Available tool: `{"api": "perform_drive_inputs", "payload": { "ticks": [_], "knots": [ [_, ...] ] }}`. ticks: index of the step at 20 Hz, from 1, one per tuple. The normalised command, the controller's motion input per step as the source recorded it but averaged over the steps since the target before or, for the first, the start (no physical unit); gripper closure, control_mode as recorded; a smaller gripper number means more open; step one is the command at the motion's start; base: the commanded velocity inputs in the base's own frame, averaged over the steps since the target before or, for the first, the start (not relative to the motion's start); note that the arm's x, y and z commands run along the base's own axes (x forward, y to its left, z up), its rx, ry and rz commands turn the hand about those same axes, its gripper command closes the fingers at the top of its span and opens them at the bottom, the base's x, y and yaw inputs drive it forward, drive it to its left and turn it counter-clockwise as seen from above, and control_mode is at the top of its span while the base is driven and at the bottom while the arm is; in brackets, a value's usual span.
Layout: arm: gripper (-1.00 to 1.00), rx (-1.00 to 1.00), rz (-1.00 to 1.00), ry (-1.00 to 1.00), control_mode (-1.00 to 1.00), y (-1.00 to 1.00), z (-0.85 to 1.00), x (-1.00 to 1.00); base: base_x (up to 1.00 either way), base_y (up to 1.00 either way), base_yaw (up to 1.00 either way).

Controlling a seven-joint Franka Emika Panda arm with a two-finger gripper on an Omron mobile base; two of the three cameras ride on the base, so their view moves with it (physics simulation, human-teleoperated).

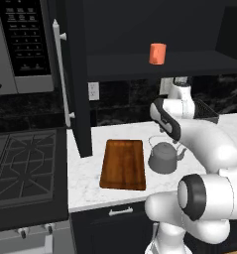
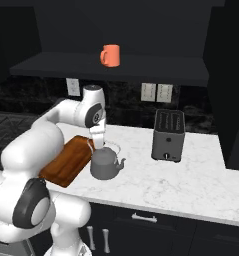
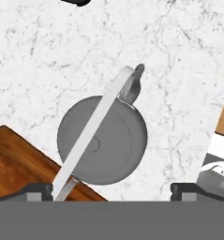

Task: Pick the kettle from the counter and place it on the tray. Then pick the mug from the cabinet and place it on the tray. Then close the cabinet doors.

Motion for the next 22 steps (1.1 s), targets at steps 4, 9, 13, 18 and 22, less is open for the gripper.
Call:
{"api": "perform_drive_inputs", "payload": {
  "ticks": [4,9,13,18,22],
  "knots": [
    [-1.0,0.0,-0.16,0.08,-1.0,0.0,-0.14,0.37,0.0,0.0,0.0],
    [-1.0,0.0,-0.12,0.05,-1.0,0.0,-0.15,0.27,0.0,0.0,0.0],
    [-1.0,0.0,-0.05,0.05,-1.0,0.0,-0.17,0.23,0.0,0.0,0.0],
    [-1.0,0.0,0.0,0.02,-1.0,0.0,-0.22,0.22,0.0,0.0,0.0],
    [1.0,0.0,0.0,0.01,-1.0,0.0,-0.14,0.02,0.0,0.0,0.0]
  ]
}}
